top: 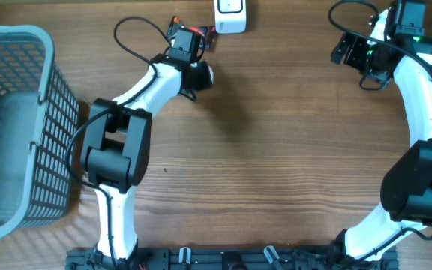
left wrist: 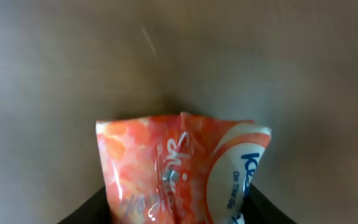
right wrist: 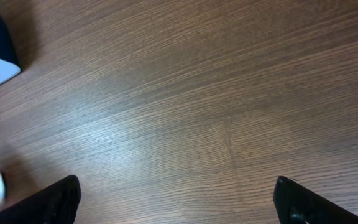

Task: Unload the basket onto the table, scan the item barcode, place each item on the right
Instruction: 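Grasp the Kleenex pack with the left gripper and lift it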

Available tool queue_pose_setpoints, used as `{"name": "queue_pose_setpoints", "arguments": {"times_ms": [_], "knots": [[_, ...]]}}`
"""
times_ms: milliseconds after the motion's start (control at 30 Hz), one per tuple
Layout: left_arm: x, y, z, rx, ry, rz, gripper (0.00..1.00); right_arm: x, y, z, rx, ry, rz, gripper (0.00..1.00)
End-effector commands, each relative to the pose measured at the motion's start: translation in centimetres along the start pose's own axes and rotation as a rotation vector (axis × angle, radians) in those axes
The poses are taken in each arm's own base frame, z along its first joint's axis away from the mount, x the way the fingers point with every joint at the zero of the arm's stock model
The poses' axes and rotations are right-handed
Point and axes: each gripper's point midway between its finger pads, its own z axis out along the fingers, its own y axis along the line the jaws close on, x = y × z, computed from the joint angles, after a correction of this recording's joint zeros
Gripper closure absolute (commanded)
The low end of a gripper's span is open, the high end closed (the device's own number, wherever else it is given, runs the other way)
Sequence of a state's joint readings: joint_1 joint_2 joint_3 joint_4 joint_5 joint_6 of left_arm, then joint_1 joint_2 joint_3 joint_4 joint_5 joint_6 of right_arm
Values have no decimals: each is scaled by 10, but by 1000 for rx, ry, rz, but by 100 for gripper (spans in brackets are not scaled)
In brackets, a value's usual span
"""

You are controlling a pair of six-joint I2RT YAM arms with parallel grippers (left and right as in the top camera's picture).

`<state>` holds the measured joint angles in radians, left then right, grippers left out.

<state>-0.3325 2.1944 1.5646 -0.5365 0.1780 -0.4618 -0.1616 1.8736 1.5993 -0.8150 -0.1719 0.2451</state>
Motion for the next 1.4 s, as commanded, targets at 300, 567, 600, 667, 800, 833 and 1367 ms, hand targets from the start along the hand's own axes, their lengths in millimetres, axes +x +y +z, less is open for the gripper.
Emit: {"name": "queue_pose_setpoints", "arguments": {"times_ms": [300,567,600,667,800,833,1367], "knots": [[107,-114,-113,752,567,-7,55,13,-13,33,52,65,-1,0],[112,-148,-189,1248,568,207,53,29,-22,59,65,118,8,1],[111,-149,-193,1283,551,235,53,31,-23,63,67,126,8,0],[112,-151,-195,1332,477,336,52,32,-24,66,69,132,7,0],[114,-152,-195,1384,350,504,50,28,-24,68,69,116,1,0],[114,-152,-196,1398,311,551,48,26,-24,68,69,108,-9,0],[67,-177,-204,1463,-545,1459,48,12,-29,69,101,59,-189,0]]}}
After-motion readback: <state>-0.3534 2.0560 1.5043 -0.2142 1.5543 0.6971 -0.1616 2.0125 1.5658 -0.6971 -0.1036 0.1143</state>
